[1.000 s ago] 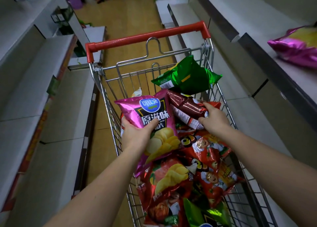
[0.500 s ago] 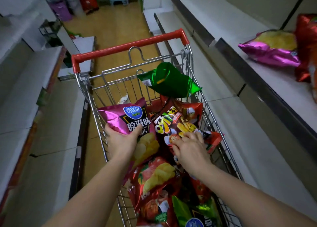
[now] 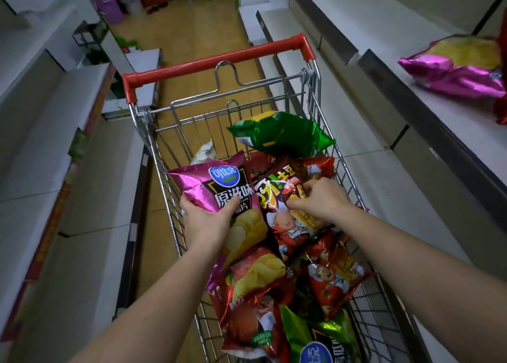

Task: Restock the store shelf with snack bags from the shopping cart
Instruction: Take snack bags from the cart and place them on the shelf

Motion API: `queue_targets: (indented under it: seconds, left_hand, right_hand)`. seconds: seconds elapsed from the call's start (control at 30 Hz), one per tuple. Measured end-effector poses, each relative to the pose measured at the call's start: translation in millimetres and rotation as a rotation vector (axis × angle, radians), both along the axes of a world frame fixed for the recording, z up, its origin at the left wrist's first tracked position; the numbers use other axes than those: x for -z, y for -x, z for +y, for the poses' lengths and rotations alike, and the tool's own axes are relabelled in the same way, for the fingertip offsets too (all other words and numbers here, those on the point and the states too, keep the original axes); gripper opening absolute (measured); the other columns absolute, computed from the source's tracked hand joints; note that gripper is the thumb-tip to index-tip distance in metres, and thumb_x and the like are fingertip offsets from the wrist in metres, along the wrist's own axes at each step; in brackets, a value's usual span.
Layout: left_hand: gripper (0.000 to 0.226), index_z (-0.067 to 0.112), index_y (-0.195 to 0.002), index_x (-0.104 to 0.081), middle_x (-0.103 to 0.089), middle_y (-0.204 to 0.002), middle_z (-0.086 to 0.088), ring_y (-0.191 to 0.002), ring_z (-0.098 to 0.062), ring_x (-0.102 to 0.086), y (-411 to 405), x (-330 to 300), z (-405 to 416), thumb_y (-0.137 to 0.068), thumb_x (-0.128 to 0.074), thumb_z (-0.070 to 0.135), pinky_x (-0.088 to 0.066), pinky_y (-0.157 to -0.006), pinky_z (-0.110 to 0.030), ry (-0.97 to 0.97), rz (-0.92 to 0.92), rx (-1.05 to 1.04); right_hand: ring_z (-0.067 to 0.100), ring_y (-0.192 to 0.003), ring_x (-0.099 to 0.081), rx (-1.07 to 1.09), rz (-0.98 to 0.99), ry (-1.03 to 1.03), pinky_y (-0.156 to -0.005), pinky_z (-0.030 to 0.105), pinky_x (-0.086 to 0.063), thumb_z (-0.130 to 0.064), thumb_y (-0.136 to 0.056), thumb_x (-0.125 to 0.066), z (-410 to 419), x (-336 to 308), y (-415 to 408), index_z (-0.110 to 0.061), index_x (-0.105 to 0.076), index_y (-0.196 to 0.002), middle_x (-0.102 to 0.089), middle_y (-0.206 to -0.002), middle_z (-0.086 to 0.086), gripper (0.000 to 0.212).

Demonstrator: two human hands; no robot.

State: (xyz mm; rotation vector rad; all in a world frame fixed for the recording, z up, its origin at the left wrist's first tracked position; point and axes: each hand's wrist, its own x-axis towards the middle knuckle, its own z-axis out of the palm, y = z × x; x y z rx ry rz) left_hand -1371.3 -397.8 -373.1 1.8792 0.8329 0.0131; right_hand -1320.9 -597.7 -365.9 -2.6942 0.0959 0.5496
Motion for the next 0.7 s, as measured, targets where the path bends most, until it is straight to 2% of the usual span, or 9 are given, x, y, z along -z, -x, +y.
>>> queue_targets:
  seconds: [0.13,0.2,0.33,0.43,0.6,0.7]
  left_hand:
    - [0.109,0.027,-0.146,-0.014,-0.042,-0.144,-0.012,-0.127,-0.036,-0.046,3.7,-4.3,-1.9,-0.063,-0.081,0.05,-0.041,-0.102,-0.054,0.001,-0.016,0.026]
    - [0.11,0.027,-0.147,-0.013,-0.042,-0.145,-0.011,-0.128,-0.035,-0.046,6.6,-7.9,-2.2,-0.063,-0.082,0.049,-0.041,-0.102,-0.054,-0.003,-0.027,0.04]
    - [0.112,0.024,-0.148,-0.015,-0.045,-0.143,-0.009,-0.126,-0.033,-0.048,10.5,-23.9,-0.5,-0.063,-0.083,0.048,-0.043,-0.101,-0.053,-0.011,-0.061,0.064]
    - [0.111,0.019,-0.148,-0.017,-0.047,-0.141,-0.01,-0.124,-0.033,-0.049,9.8,-44.7,-2.1,-0.064,-0.082,0.048,-0.042,-0.103,-0.05,-0.021,-0.082,0.07]
    - [0.11,0.019,-0.148,-0.02,-0.05,-0.14,-0.01,-0.124,-0.033,-0.05,9.0,-90.1,-10.7,-0.063,-0.082,0.048,-0.041,-0.104,-0.049,0.001,-0.195,0.064]
    - [0.106,0.016,-0.147,-0.022,-0.048,-0.141,-0.01,-0.126,-0.032,-0.048,8.1,-123.5,-17.0,-0.065,-0.081,0.047,-0.039,-0.106,-0.046,-0.007,-0.279,0.05]
  right_hand:
    - [0.03,-0.133,-0.037,0.105,0.154,-0.237,-0.105,0.039,-0.035,-0.054,-0.071,-0.071,-1.6,7.3,10.9,-0.012,-0.025,-0.144,-0.035,-0.146,0.01,0.096]
    - [0.031,-0.133,-0.038,0.119,0.161,-0.225,-0.106,0.04,-0.036,-0.056,-0.07,-0.072,-0.1,10.9,16.8,-0.012,-0.02,-0.146,-0.036,-0.147,0.011,0.102]
    - [0.027,-0.118,-0.051,0.11,0.026,-0.173,-0.096,0.038,-0.045,-0.053,-0.065,-0.076,-1.1,-8.1,24.5,-0.015,-0.028,-0.142,-0.051,-0.13,0.007,0.098]
    - [0.025,-0.119,-0.048,0.095,-0.094,-0.146,-0.096,0.036,-0.044,-0.05,-0.064,-0.077,-6.8,-29.9,32.7,-0.016,-0.028,-0.141,-0.048,-0.132,0.006,0.097]
    - [0.024,-0.122,-0.046,0.093,-0.257,-0.154,-0.101,0.042,-0.041,-0.051,-0.063,-0.077,-19.4,-77.8,36.0,-0.018,-0.028,-0.141,-0.048,-0.134,0.004,0.098]
    - [0.024,-0.118,-0.05,0.096,-0.332,-0.186,-0.098,0.044,-0.043,-0.053,-0.061,-0.076,-24.4,-110.3,34.2,-0.018,-0.029,-0.139,-0.052,-0.13,0.004,0.098]
